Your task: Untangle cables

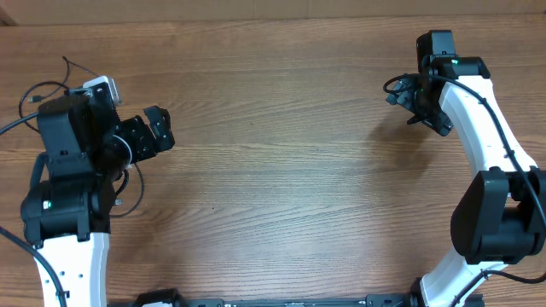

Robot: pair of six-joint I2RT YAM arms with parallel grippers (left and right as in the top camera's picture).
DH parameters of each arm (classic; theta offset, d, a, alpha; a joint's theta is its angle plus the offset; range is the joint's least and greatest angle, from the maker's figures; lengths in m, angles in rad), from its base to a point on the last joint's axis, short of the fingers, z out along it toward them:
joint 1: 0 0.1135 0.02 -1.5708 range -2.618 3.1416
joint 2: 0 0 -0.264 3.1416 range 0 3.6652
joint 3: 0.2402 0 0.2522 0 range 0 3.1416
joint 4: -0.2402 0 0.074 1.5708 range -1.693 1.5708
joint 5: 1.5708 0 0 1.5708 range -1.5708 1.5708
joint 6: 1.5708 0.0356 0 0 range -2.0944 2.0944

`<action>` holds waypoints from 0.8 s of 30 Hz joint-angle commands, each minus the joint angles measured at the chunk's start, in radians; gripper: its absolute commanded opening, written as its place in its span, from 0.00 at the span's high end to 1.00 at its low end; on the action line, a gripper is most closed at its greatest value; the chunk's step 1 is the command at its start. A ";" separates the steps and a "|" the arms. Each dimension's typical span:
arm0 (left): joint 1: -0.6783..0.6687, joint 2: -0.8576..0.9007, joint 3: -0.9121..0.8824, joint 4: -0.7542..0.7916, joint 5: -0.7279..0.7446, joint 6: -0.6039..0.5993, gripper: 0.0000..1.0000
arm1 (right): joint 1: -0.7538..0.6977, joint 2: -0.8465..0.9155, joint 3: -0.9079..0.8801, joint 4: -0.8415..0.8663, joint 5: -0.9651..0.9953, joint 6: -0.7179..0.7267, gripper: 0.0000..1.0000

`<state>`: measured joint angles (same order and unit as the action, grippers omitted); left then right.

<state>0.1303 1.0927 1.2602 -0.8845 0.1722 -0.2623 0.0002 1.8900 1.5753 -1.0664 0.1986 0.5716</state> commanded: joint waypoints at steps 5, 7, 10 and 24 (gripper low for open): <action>-0.009 0.025 0.003 -0.002 0.001 -0.010 0.00 | -0.002 -0.015 -0.005 0.004 0.010 -0.004 0.00; -0.009 0.037 0.003 -0.002 0.001 -0.010 0.00 | -0.002 -0.015 -0.005 0.004 0.010 -0.004 0.00; -0.008 0.037 -0.011 -0.005 0.001 -0.010 0.00 | -0.002 -0.015 -0.005 0.004 0.010 -0.004 0.00; -0.006 -0.179 -0.163 -0.005 0.001 -0.010 0.00 | -0.002 -0.015 -0.005 0.004 0.010 -0.004 0.00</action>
<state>0.1303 0.9997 1.1545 -0.8917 0.1722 -0.2623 0.0002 1.8900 1.5753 -1.0664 0.1978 0.5713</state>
